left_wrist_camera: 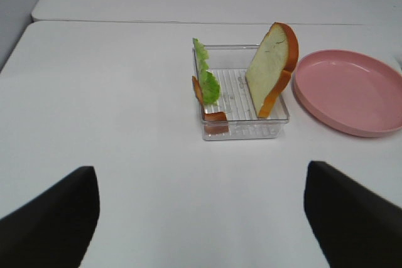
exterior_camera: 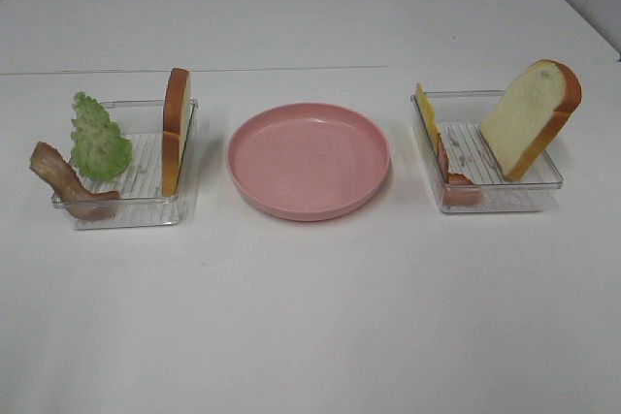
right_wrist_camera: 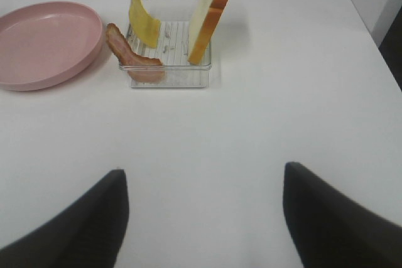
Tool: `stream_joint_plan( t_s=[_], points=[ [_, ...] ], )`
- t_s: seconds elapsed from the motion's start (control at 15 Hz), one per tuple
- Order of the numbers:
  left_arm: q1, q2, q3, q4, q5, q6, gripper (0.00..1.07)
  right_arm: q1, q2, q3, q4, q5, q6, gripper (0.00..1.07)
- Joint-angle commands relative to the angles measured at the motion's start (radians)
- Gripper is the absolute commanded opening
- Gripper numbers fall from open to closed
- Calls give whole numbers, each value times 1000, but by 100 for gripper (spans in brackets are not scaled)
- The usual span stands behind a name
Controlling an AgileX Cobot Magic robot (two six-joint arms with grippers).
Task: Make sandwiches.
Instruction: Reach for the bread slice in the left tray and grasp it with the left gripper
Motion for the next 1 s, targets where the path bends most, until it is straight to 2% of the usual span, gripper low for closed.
stream_joint_plan(
  t_s=[0.07,0.2,0.4,0.47,0.53,0.6,1.0],
  points=[
    [2,113,-26,-41,-78,1,80,-8,-5,2,-4,-13,-7,67],
    [2,290,-71,-78,-107,1,80,-8,-5,2,-4,-13,-7,67],
    [2,585,-221,-110,-34,1,80,-8,-5,2,-4,-13,-7,67],
    [2,638,-257,-110,-6,1,80,-8,-5,2,-4,-13,-7,67],
    [2,743,-328,-111,50,1,80,-8,-5,2,-4,-13,-7,67],
    [2,916,-491,-118,190,1,80,-8,-5,2,-4,-13,-7,67],
    [2,1271,-891,-103,403,1,80,-8,-5,2,-4,-13,-7,67]
  ],
)
